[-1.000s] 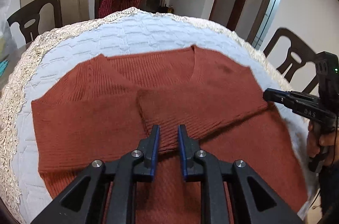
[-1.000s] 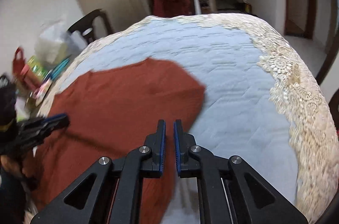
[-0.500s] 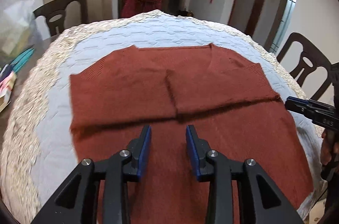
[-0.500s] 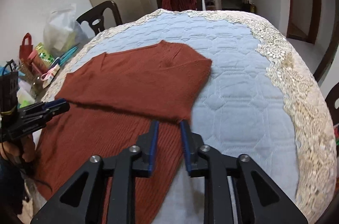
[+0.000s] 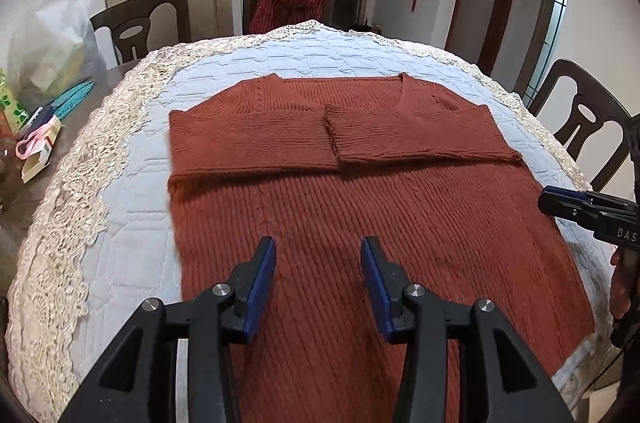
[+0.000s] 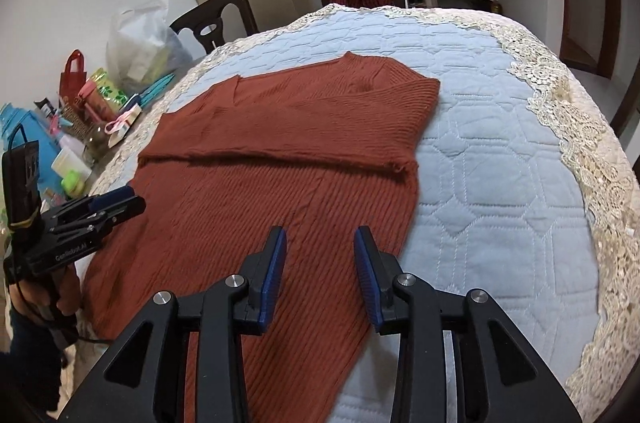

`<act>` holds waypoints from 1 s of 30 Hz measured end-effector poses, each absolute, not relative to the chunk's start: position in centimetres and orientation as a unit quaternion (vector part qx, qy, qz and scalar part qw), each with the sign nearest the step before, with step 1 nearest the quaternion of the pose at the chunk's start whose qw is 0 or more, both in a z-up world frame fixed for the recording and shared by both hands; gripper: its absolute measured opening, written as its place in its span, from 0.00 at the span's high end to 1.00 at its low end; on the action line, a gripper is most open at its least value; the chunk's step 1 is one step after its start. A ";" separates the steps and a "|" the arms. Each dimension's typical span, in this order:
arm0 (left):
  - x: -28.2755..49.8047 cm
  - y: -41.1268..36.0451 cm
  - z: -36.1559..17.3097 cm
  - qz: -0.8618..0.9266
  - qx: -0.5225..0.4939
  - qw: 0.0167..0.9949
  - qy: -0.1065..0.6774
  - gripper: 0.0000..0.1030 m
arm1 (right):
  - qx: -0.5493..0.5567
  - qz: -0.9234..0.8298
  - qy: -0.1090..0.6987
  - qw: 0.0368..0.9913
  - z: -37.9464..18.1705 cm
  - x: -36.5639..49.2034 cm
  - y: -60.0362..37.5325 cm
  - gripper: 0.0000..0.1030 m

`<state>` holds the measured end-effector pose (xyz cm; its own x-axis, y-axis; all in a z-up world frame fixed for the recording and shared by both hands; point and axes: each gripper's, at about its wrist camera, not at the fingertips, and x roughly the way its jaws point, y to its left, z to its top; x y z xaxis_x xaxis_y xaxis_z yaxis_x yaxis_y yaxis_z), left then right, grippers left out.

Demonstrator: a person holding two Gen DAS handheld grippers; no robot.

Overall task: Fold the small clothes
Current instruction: 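Open the right tool and lift it away from the folded side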

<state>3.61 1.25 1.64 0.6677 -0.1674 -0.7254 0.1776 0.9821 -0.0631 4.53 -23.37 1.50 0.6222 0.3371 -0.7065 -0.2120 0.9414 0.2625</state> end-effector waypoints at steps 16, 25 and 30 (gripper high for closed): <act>-0.8 4.3 0.9 -0.063 -0.015 0.920 0.386 0.47 | 0.094 0.139 0.407 0.898 0.7 0.7 -23.9 0.57; -3.5 7.0 -0.5 -0.069 -0.068 0.913 0.396 0.47 | 0.139 0.133 0.414 0.890 -0.5 -1.4 -25.5 0.57; -4.2 6.8 -0.7 -0.088 -0.094 0.909 0.397 0.47 | 0.164 0.170 0.418 0.877 -0.9 -2.4 -24.8 0.57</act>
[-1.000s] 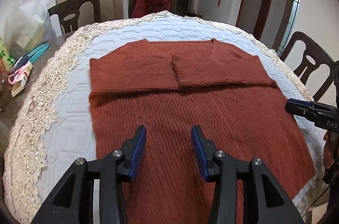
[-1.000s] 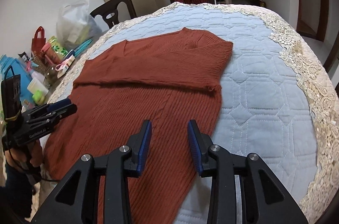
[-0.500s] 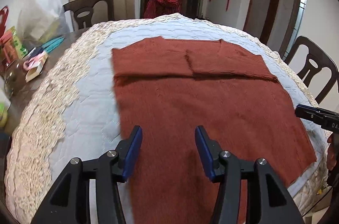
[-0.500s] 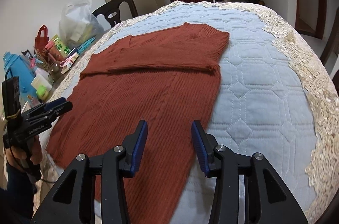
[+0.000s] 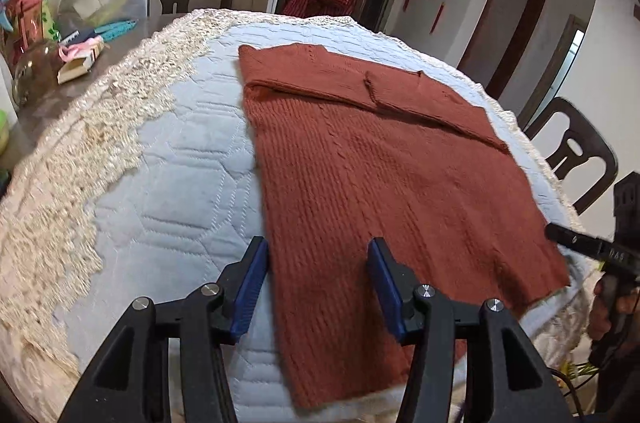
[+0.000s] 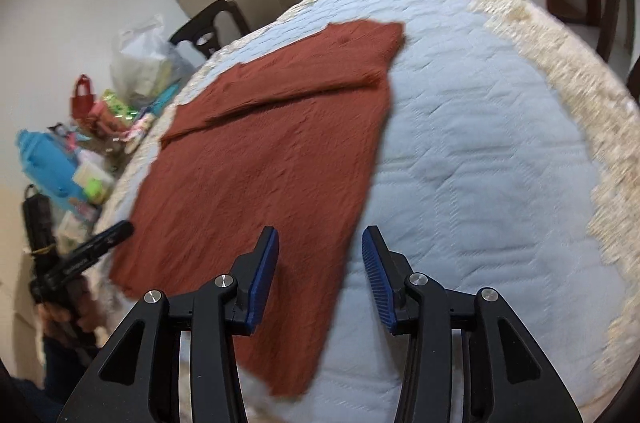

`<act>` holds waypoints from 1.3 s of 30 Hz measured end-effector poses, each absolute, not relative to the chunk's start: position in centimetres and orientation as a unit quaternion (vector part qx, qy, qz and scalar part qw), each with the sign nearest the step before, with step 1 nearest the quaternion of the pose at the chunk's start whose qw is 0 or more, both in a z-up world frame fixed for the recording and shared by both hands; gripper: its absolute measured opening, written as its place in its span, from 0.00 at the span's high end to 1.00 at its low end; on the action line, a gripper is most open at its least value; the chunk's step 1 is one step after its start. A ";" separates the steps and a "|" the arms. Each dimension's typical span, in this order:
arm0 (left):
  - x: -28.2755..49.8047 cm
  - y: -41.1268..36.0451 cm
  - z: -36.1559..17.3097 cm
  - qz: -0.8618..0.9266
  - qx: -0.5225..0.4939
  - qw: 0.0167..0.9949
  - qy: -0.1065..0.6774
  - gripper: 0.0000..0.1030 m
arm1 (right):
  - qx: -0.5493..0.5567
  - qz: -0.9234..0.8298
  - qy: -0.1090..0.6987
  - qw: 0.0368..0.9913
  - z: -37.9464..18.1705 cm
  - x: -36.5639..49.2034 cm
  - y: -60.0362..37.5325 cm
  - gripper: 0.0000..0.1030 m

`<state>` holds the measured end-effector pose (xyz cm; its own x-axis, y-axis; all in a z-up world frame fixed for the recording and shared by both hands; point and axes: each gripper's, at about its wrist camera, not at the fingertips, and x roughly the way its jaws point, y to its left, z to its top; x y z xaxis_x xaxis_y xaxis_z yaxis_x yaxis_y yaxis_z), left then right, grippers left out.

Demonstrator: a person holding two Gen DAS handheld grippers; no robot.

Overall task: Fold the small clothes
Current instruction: 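Open the right tool and lift it away from the folded side, then grasp the sweater hem with the left tool while the right tool grasps it too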

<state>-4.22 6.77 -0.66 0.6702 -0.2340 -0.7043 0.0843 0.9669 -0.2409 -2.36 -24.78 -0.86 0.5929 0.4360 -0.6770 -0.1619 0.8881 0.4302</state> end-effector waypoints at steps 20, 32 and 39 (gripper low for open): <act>-4.8 6.5 -1.3 -0.134 -0.165 0.891 0.402 0.83 | 0.212 0.216 0.430 0.851 -2.0 -2.2 -23.6 0.90; -7.2 10.7 0.0 -0.139 -0.213 0.893 0.372 0.92 | 0.249 0.230 0.403 0.850 -0.9 -4.4 -27.0 0.93; -7.7 10.7 -0.8 -0.147 -0.228 0.882 0.385 0.93 | 0.272 0.231 0.418 0.835 -2.1 -4.8 -27.4 0.93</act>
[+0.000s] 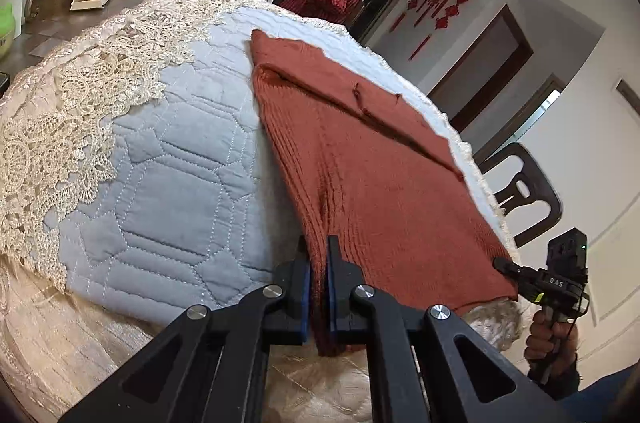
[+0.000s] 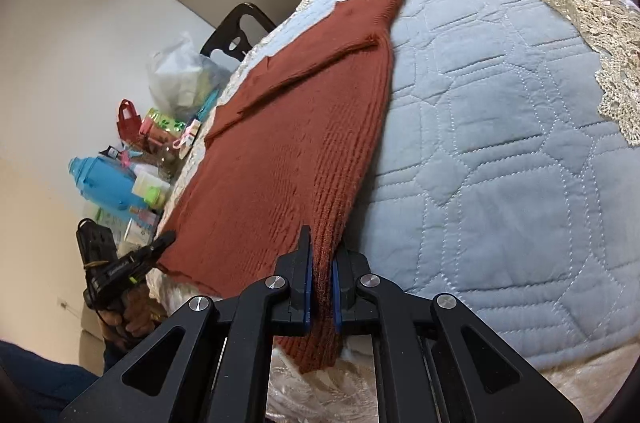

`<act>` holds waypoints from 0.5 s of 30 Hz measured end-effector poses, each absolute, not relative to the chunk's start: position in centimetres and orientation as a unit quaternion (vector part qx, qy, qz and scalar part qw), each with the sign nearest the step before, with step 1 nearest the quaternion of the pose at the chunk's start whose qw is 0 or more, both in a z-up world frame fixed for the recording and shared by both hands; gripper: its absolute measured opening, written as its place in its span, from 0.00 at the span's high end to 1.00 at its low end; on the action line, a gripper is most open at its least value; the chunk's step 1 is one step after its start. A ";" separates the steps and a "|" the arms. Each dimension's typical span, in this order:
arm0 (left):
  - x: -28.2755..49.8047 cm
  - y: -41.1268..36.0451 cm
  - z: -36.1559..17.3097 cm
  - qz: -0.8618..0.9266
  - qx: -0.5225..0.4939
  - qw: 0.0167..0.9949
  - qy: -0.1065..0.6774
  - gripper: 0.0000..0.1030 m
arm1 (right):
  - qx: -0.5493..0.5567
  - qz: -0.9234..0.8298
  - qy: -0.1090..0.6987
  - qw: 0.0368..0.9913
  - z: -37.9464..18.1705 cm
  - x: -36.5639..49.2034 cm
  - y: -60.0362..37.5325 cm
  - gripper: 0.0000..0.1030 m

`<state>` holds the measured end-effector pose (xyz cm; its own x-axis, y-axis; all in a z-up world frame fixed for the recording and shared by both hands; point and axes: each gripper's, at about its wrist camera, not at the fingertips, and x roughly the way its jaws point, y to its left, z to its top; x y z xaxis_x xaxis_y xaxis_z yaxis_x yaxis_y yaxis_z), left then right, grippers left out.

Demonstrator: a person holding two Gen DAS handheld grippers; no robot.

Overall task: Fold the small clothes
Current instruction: 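Grasp the sweater hem with the left tool while the right tool grasps it too, then lift the hem and fold it up onto the collar with both tools, release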

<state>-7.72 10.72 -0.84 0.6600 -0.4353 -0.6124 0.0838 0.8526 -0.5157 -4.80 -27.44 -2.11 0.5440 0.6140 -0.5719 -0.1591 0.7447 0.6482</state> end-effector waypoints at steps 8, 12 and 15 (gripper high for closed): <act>-8.7 12.4 3.6 -0.171 -0.242 0.903 0.312 0.93 | 0.293 0.274 0.370 0.838 1.6 -5.7 -28.5 0.93; -6.7 12.4 5.1 -0.180 -0.251 0.908 0.284 0.93 | 0.304 0.289 0.337 0.843 3.2 -4.4 -28.5 0.93; -4.7 12.6 6.6 -0.182 -0.252 0.914 0.260 0.93 | 0.306 0.294 0.317 0.848 4.3 -3.0 -28.2 0.93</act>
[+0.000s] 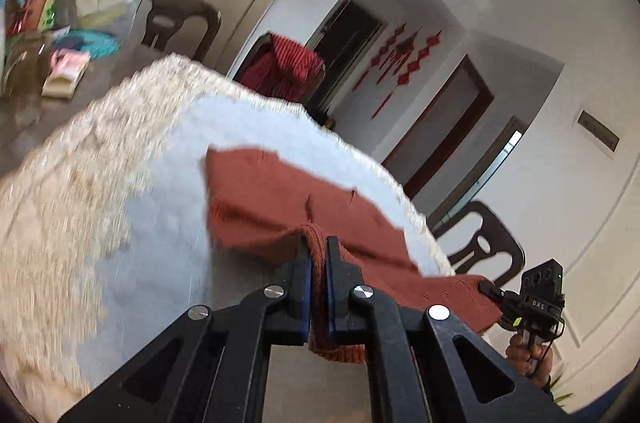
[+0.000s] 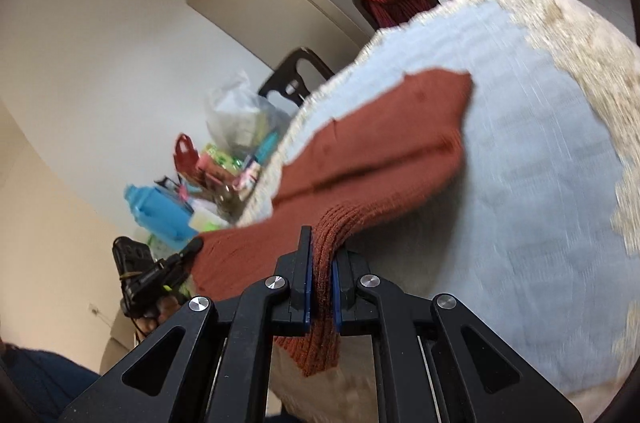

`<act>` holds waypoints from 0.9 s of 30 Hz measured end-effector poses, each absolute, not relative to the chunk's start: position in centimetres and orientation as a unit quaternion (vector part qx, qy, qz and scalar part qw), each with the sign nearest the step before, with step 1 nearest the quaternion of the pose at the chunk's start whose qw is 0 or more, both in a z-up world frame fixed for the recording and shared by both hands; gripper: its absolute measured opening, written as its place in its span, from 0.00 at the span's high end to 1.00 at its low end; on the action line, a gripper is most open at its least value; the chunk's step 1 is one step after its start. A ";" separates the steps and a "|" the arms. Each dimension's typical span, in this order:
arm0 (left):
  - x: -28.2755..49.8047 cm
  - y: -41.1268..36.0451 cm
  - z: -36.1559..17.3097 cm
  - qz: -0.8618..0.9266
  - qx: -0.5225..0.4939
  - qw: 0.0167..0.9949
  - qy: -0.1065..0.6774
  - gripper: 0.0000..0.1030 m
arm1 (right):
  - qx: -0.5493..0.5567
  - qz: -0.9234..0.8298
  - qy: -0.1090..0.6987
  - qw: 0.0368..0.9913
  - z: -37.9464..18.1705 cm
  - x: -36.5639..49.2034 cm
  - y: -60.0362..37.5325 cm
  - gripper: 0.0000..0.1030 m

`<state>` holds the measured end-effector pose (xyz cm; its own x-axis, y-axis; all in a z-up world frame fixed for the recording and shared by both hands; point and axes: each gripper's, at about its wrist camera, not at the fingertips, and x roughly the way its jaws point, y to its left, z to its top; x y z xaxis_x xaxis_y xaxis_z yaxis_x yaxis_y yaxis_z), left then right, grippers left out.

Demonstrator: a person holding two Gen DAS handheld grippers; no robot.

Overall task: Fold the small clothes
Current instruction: 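Lift the hem and fold it up onto the collar with both tools, release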

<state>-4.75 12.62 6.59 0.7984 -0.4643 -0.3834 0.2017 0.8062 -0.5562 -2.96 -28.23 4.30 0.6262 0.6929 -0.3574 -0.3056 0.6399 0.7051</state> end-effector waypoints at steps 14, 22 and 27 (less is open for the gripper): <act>8.0 12.3 9.6 -0.168 -0.240 0.921 0.256 0.93 | 0.317 0.276 0.295 0.858 7.1 8.3 -28.8 0.93; 15.3 11.7 3.3 -0.125 -0.244 0.896 0.350 0.93 | 0.339 0.236 0.357 0.838 2.4 14.6 -29.5 0.93; 16.3 11.4 0.3 -0.111 -0.249 0.881 0.387 0.93 | 0.364 0.209 0.404 0.812 -1.5 16.8 -30.2 0.93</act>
